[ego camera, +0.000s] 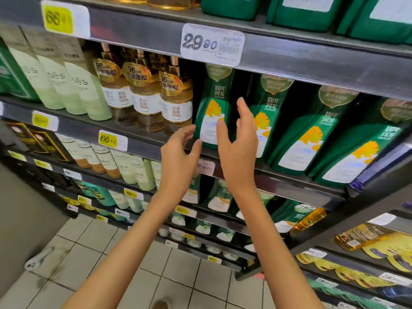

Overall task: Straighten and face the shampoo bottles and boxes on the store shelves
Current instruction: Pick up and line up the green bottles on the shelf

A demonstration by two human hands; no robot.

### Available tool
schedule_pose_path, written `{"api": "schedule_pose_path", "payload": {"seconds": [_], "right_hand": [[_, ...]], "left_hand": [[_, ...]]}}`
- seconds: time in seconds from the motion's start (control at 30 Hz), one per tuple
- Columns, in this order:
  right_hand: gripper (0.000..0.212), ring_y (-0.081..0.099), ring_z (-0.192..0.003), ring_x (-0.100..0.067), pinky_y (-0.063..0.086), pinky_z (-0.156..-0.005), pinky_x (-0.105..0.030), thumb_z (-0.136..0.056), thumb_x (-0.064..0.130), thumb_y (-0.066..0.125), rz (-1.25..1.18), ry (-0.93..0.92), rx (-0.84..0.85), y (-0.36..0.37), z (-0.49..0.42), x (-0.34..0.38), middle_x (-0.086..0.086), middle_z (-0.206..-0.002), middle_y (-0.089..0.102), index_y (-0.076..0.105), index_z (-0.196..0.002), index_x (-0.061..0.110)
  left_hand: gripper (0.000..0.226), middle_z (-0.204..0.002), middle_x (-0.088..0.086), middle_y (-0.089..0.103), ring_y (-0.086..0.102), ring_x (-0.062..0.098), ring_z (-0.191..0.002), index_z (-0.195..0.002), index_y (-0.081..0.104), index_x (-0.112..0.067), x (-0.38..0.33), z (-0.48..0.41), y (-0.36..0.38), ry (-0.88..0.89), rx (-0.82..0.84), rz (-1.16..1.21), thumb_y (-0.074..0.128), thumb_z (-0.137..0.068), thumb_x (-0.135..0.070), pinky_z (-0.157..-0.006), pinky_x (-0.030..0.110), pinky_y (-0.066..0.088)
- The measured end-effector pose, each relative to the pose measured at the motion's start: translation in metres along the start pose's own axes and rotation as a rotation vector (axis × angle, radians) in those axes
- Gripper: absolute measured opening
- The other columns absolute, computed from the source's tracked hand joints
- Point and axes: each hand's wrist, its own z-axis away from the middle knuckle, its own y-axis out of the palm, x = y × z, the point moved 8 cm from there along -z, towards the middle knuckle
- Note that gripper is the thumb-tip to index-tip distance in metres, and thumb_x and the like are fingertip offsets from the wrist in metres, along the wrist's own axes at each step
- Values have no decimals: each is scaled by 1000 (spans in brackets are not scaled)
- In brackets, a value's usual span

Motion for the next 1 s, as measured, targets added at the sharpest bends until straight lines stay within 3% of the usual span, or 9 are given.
{"api": "schedule_pose_path", "payload": {"seconds": [0.1,0.17,0.23,0.4,0.57,0.7,0.8,0.9,1.0], "right_hand": [[47,37,-126,-17,25,-96,-2,-96,17,52,69,33,-49,9,-23,0,-12,-137,40,34,-137,3],[26,36,-99,-18,30,-89,-18,-97,22,50,75,71,-70,17,-35,-4,-9,-109,37,35,-112,6],[27,30,-95,-15,31,-86,-28,-97,25,50,101,105,-94,25,-43,-12,-5,-105,31,34,-109,8],[19,37,-86,-20,28,-75,-24,-97,18,49,221,97,-166,36,-39,-24,-9,-93,38,39,-99,2],[18,33,-89,-20,33,-83,-29,-98,17,49,296,132,-202,41,-37,-9,-12,-100,37,41,-105,2],[52,38,-127,-21,26,-100,-19,-97,24,49,142,308,-218,38,-8,-1,-11,-140,38,30,-141,3],[41,52,-117,-21,41,-102,-34,-97,24,50,-33,416,-205,34,31,0,-8,-130,53,43,-134,7],[36,59,-110,-21,47,-97,-39,-96,26,51,-82,465,-107,42,68,1,-6,-121,61,49,-128,9],[37,60,-109,-22,47,-98,-43,-94,32,52,-62,453,-31,43,83,5,-7,-118,61,48,-125,12]], "left_hand": [[34,-116,-1,62,56,6,-108,-124,56,-10,1,-8,-11,-2,17,20,57,-91,-13,-91,10,42],[32,-113,-3,62,56,5,-108,-122,57,-11,4,-10,-17,3,36,47,57,-91,-12,-92,10,42],[30,-111,-6,61,57,4,-107,-120,58,-12,6,-13,-24,17,51,64,58,-90,-11,-93,10,43],[31,-113,-6,62,57,2,-106,-120,58,-15,20,-16,-44,48,83,86,58,-89,-11,-94,15,44],[33,-119,-3,62,56,5,-112,-124,56,-14,27,-16,-55,42,165,115,56,-91,-16,-99,25,44],[41,-122,-3,60,54,3,-110,-128,53,-14,28,-12,-52,46,274,79,52,-92,-33,-93,16,42],[54,-106,-6,63,56,-11,-86,-121,56,-16,37,5,-40,-98,485,172,45,-85,-55,-71,-3,37],[57,-94,7,66,61,12,-81,-98,60,-20,42,37,-34,-180,639,322,41,-71,-66,-72,18,47],[40,-83,-7,66,60,4,-76,-91,60,-26,38,52,-45,-189,570,446,46,-73,-59,-69,20,46]]}}
